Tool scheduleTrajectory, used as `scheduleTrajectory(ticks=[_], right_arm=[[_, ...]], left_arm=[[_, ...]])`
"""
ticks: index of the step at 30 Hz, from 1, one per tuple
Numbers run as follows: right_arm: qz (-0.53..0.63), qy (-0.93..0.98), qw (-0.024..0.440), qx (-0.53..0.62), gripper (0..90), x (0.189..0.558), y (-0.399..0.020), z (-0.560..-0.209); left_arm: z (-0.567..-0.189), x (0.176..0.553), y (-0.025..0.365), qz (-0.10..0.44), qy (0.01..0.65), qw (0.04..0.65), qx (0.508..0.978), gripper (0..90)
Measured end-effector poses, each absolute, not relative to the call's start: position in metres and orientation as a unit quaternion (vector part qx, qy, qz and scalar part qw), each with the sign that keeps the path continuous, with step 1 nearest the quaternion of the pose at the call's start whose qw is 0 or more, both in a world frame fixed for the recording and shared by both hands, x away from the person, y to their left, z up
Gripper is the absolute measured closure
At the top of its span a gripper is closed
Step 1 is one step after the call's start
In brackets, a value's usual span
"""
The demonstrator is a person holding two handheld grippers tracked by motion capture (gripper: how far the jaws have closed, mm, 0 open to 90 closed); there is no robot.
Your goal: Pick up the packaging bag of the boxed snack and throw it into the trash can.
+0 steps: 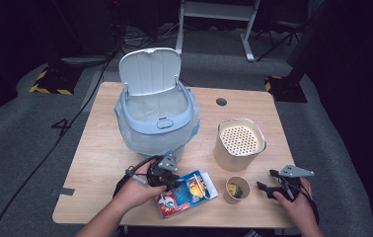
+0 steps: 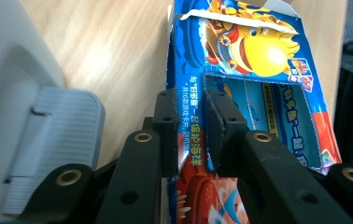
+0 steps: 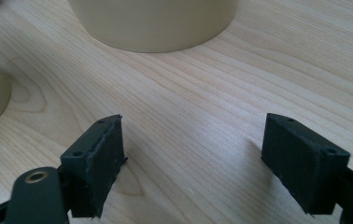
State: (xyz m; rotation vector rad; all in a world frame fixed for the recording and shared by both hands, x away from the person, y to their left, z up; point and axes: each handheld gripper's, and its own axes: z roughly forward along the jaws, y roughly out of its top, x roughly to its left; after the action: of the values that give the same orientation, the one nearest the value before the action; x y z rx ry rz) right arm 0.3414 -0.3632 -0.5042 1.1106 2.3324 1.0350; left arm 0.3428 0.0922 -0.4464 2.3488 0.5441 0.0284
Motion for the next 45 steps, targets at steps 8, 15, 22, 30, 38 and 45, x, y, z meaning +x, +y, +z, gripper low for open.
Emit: scheduleTrajectory(ticks=[8,15,22,30,38,45], right_arm=[[0.366,0.825,0.178,0.393,21.5,0.341,-0.363,-0.504],[0.366,0.825,0.178,0.393,21.5,0.341,-0.363,-0.504],[0.366,0.825,0.178,0.393,21.4,0.341,-0.363,-0.504],[0.366,0.825,0.178,0.393,21.4,0.341,-0.363,-0.504],[0.366,0.825,0.178,0.393,21.4,0.341,-0.363,-0.504],[0.366,0.824,0.178,0.393,21.4,0.341,-0.363,-0.504]], left_arm=[[-0.420,0.335,0.107,0.038,0.207,0.439,0.874,75.5],[-0.394,0.333,0.122,0.064,0.205,0.509,0.834,75.6],[-0.377,0.333,0.132,0.082,0.195,0.553,0.806,75.6],[-0.360,0.333,0.135,0.090,0.185,0.584,0.785,75.6],[-0.333,0.334,0.141,0.101,0.174,0.615,0.763,75.6],[-0.315,0.335,0.148,0.125,0.182,0.645,0.732,75.6]])
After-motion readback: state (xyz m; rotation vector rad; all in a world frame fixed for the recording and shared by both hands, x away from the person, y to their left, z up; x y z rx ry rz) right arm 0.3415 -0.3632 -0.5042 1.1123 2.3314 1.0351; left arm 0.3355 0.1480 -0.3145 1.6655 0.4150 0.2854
